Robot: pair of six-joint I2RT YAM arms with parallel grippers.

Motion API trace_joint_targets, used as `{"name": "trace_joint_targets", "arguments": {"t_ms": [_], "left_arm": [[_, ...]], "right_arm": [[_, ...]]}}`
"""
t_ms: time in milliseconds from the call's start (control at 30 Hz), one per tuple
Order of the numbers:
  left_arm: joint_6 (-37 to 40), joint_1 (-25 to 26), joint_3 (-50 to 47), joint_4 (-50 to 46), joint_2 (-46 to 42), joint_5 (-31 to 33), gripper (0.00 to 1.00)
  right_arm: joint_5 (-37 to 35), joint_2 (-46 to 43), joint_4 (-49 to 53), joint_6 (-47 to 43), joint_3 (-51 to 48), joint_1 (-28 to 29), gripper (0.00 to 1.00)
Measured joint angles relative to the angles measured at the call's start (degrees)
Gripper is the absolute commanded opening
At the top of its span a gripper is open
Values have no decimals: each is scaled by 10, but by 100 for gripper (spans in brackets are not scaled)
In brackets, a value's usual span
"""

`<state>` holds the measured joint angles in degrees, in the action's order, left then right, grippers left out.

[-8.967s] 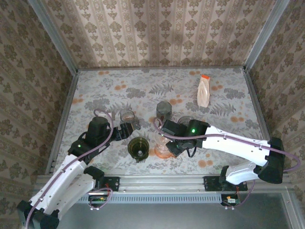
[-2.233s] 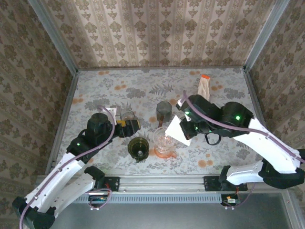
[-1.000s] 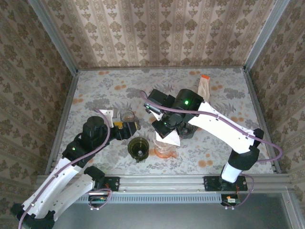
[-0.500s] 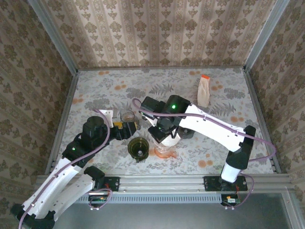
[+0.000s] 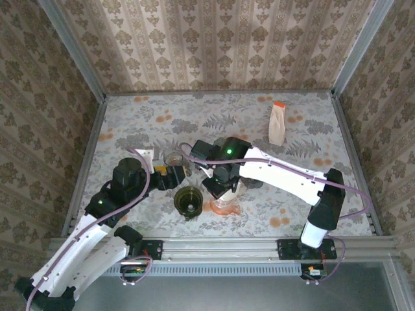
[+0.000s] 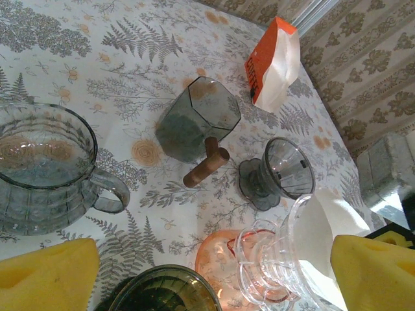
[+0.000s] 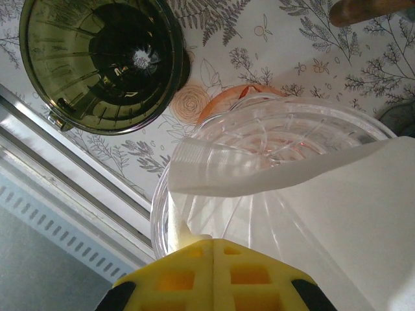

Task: Place the coffee filter in the dripper

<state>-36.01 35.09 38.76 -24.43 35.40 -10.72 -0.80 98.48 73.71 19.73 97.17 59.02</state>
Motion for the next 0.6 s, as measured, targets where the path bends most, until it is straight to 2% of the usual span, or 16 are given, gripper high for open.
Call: {"name": "trace_joint_targets", "arguments": {"t_ms": [133, 167, 267, 333, 433, 600], "left_arm": [[0, 0, 0, 3, 5, 0, 94], [0, 0, 0, 4, 6, -1, 94], [0, -2, 0, 4, 10, -4, 94], [0, -3, 0, 4, 10, -5, 93], [0, -3, 0, 5, 10, -9, 88], [-2, -3, 0, 12, 17, -18, 87]], "right_arm": [[0, -5, -5, 2, -6, 0, 0], [0, -7, -5, 2, -7, 0, 4], [0, -14, -9, 2, -9, 0, 25], [0, -21, -15, 7, -9, 0, 36], [0, -32, -19, 13, -9, 0, 46], [0, -47, -30, 15, -14, 0, 58]]}}
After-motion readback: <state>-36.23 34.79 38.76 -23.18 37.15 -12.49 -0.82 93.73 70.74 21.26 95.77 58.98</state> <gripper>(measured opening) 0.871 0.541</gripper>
